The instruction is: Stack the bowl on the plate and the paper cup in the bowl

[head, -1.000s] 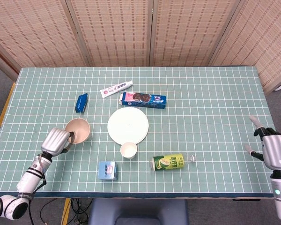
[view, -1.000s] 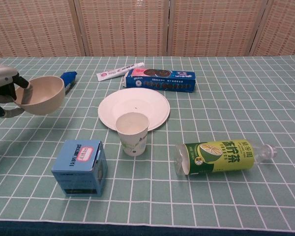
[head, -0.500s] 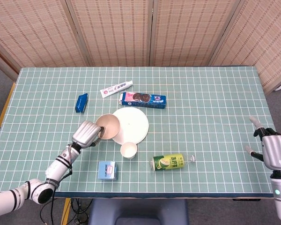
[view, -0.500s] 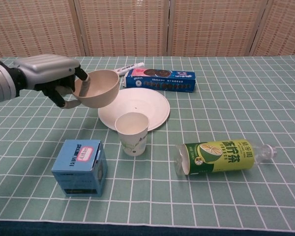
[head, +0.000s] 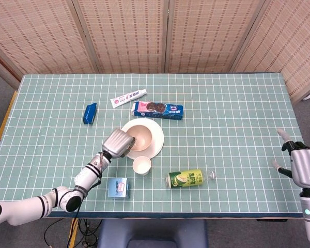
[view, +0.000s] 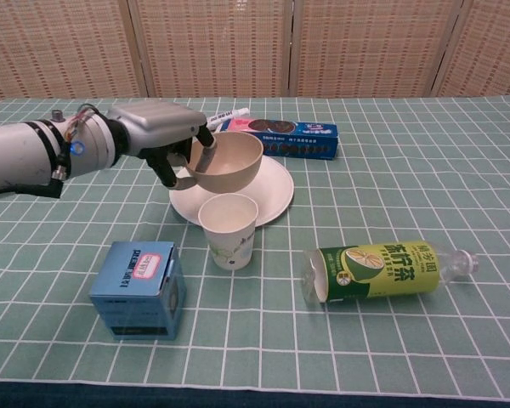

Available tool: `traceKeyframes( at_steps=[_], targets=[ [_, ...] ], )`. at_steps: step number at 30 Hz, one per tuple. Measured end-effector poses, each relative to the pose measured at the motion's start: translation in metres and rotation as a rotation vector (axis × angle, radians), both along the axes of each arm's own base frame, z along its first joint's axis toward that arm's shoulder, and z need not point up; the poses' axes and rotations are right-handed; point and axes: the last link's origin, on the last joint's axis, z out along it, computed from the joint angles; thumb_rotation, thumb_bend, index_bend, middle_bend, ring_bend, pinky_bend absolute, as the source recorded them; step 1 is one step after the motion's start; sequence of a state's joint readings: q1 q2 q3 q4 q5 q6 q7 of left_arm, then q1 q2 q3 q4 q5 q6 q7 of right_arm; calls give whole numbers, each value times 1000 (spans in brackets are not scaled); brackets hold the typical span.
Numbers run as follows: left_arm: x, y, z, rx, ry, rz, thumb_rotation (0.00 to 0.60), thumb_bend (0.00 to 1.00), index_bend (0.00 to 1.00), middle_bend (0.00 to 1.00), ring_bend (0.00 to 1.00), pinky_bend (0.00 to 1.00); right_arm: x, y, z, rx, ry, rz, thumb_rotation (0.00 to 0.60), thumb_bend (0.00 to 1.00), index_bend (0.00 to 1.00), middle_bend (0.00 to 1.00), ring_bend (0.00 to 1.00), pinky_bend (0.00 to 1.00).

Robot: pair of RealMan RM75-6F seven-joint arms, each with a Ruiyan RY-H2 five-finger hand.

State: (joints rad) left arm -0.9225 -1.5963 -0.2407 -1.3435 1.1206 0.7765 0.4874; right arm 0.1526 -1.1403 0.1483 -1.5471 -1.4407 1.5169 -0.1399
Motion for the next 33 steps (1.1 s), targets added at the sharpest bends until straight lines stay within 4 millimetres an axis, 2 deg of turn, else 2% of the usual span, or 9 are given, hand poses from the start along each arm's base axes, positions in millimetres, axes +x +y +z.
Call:
traceKeyframes(
  at_steps=[6, 14, 20, 22, 24, 28, 33],
  targets=[
    [9, 6, -14, -2, 22, 13, 600, 396, 612, 992, 927, 1000, -3, 3, 2, -7, 0, -11, 600, 32, 171, 498, 473, 685],
    [8, 18, -22, 22, 59, 54, 600, 395, 588, 979, 914, 1000, -7, 7, 7, -21, 0, -23, 600, 32, 171, 498, 473, 685],
    [4, 22, -22, 44, 84, 75, 600, 384, 513, 953, 891, 1000, -8, 7, 8, -23, -1, -25, 600, 32, 171, 498, 472, 685],
    [3, 21, -21, 50, 91, 77, 600, 364, 438, 929, 875, 1000, -8, 8, 8, -23, -1, -27, 600, 32, 171, 498, 472, 685],
    [4, 19, -19, 55, 91, 78, 600, 326, 372, 899, 851, 1000, -8, 8, 8, -24, 0, -28, 600, 32, 171, 498, 472, 685],
    [4, 14, -15, 62, 89, 82, 600, 281, 250, 798, 734, 1000, -8, 8, 9, -28, 0, -24, 600, 32, 171, 498, 473, 685],
    [3, 7, -4, 70, 81, 87, 600, 274, 202, 615, 560, 980, -7, 8, 10, -33, 2, -22, 600, 32, 171, 498, 473, 685]
  ],
)
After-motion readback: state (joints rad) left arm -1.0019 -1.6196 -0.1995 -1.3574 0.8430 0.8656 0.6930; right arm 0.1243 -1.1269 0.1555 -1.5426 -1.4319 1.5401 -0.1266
